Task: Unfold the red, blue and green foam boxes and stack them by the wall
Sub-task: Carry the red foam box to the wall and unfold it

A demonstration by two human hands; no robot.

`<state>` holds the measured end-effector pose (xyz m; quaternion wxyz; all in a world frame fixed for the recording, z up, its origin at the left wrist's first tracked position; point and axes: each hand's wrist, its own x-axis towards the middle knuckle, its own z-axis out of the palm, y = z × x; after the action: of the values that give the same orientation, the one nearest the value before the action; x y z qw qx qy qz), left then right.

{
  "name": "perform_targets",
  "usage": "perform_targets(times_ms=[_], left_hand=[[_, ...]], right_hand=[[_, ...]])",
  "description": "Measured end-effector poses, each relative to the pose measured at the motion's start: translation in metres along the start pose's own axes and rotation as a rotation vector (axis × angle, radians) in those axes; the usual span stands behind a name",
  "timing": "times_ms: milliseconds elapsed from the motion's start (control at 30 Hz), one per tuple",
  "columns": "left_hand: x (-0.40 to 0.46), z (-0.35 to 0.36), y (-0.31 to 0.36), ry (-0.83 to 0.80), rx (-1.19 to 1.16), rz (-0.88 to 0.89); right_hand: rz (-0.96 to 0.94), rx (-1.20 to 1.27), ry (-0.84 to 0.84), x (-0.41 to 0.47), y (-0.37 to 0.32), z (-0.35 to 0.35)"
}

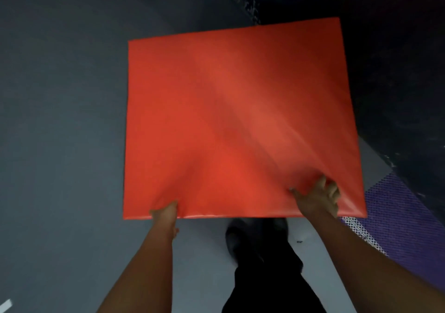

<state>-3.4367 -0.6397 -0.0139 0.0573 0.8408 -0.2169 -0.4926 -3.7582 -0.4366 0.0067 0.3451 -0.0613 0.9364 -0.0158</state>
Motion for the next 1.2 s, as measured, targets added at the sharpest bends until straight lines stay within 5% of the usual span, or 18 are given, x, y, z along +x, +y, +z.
perform_targets(times_ms=[200,367,533,800,967,1200], left_hand=[[0.009,-0.007,0.06,0.06,0.522,0.231],[0.031,-0.035,0.103,0.102,0.683,0.338],[0.109,-0.074,0.126,0.107,0.664,0.309],[0.165,-0.065,0.169,-0.362,0.479,0.492],[0.165,-0.054,0.194,-0.401,0.454,0.481],[0.182,-0.05,0.288,-0.369,0.566,0.54]], right_hand=[[0.122,0.048,-0.227,-0.072,-0.051,0.026],[0.28,0.4,-0.621,-0.136,-0.097,0.078],[0.548,0.775,-0.743,-0.184,-0.172,0.145],[0.743,1.364,-0.512,-0.22,-0.256,0.24],[0.771,1.302,-0.286,-0.224,-0.275,0.249],[0.772,1.455,-0.378,-0.218,-0.357,0.25]])
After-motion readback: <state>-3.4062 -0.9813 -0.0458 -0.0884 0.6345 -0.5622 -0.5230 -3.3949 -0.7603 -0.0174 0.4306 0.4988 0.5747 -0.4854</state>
